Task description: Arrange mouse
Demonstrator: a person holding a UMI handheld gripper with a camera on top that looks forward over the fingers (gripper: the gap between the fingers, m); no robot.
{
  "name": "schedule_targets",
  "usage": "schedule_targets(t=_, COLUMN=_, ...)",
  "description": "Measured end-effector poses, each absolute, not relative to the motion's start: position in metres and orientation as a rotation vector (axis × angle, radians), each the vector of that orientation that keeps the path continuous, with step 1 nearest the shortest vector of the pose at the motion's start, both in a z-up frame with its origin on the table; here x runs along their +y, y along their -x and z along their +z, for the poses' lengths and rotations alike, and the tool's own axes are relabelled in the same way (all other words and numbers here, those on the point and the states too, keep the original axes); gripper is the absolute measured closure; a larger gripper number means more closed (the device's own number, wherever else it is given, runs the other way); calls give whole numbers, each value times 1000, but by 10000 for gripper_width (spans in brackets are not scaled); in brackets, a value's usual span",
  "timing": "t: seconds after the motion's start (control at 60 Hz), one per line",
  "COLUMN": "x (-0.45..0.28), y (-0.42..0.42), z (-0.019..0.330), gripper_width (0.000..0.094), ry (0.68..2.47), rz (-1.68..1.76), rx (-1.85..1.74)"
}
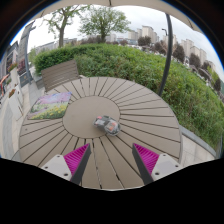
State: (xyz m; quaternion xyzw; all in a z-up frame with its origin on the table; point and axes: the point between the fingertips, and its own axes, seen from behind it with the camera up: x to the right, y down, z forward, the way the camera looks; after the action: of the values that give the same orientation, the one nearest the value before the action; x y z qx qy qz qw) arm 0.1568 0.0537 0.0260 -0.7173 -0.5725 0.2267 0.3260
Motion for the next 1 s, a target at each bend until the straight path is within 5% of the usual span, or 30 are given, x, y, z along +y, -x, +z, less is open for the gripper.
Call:
schedule_targets(t=0.4, x=83, y=-70, z=-21, gripper_width=86, ry=1856, rz=691, rx=-1426)
schedule_targets(t=1.0, x=95, y=-22, z=-21, gripper_width=149, ry=1840, rz=658, rx=-1386)
